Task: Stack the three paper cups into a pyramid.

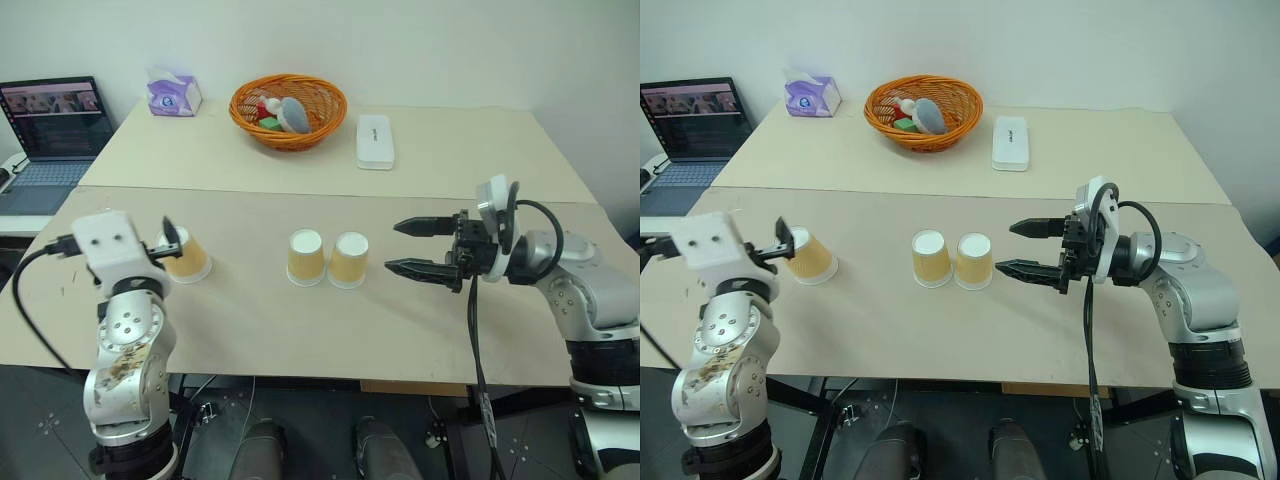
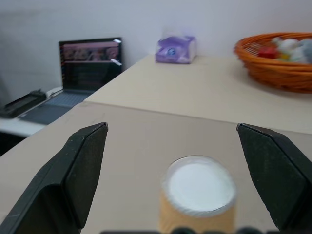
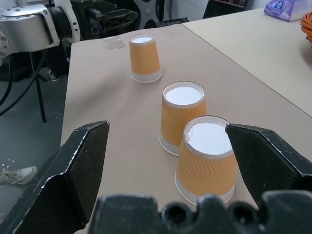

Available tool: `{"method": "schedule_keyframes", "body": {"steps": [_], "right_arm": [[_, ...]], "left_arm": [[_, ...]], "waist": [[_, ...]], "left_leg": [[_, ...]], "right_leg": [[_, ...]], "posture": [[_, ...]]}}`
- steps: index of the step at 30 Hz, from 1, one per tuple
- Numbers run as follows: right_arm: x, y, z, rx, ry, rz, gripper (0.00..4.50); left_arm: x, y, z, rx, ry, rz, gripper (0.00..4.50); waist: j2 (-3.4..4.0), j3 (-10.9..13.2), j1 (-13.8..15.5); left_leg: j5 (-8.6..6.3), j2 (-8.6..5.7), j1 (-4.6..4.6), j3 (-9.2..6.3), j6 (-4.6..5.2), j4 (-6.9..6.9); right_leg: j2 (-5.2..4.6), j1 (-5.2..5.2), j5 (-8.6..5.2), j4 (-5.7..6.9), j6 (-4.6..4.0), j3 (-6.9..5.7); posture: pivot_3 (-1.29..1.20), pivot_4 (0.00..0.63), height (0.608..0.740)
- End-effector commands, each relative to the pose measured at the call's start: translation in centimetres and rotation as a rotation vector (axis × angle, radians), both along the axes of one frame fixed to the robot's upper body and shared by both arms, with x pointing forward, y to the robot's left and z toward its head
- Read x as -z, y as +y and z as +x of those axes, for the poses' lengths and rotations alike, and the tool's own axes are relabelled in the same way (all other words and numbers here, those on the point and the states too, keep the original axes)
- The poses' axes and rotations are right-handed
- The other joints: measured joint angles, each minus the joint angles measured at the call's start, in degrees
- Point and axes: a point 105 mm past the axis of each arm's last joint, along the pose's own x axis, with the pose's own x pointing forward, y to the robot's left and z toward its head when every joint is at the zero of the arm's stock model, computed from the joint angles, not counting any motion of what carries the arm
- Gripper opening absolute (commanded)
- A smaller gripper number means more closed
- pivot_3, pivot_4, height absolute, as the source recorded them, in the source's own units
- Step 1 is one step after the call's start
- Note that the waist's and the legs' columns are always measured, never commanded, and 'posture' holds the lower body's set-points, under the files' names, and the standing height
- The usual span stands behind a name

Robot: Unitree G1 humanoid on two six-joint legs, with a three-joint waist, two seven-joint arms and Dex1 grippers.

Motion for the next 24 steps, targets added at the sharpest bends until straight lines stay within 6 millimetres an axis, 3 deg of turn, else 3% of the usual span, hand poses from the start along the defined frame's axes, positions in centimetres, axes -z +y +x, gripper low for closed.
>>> {"method": "schedule_keyframes", "body": {"steps": [1,3,9,24], "right_arm": [[-1.5,0.2,0.1,-0.011,-0.050,0.017,4.47],[-1.5,0.1,0.1,-0.008,-0.053,0.015,4.47],[-1.8,0.0,-0.2,-0.006,-0.056,0.020,4.47],[-1.7,-0.5,-0.4,0.030,-0.050,0.028,4.47]], "left_arm": [[-0.4,-0.5,0.5,0.015,-0.019,-0.024,4.50],[0.1,-0.9,1.0,0.035,-0.008,-0.038,4.50],[-1.2,-2.1,2.0,0.107,-0.061,-0.006,4.50],[1.4,-2.6,2.7,0.106,0.021,-0.072,4.50]], "waist": [[-0.02,0.00,0.12],[-0.03,0.00,0.07],[-0.05,0.01,0.07],[-0.05,0.01,0.03]], "left_leg": [[0.01,-0.05,0.00,-0.01,-0.01,0.00],[0.02,-0.11,-0.01,-0.02,-0.03,0.01],[0.02,-0.15,-0.23,-0.13,-0.04,0.01],[0.04,-0.20,-0.27,-0.21,-0.05,0.03]], "right_leg": [[-0.05,0.02,0.00,0.00,0.04,-0.01],[-0.14,0.04,0.01,-0.02,0.09,-0.02],[-0.19,-0.05,0.01,-0.07,0.12,-0.14],[-0.25,-0.04,0.02,-0.07,0.14,-0.22]], "posture": [[0.00,0.150,0.675],[0.00,0.150,0.675],[0.00,0.150,0.675],[0.00,0.150,0.675]]}}
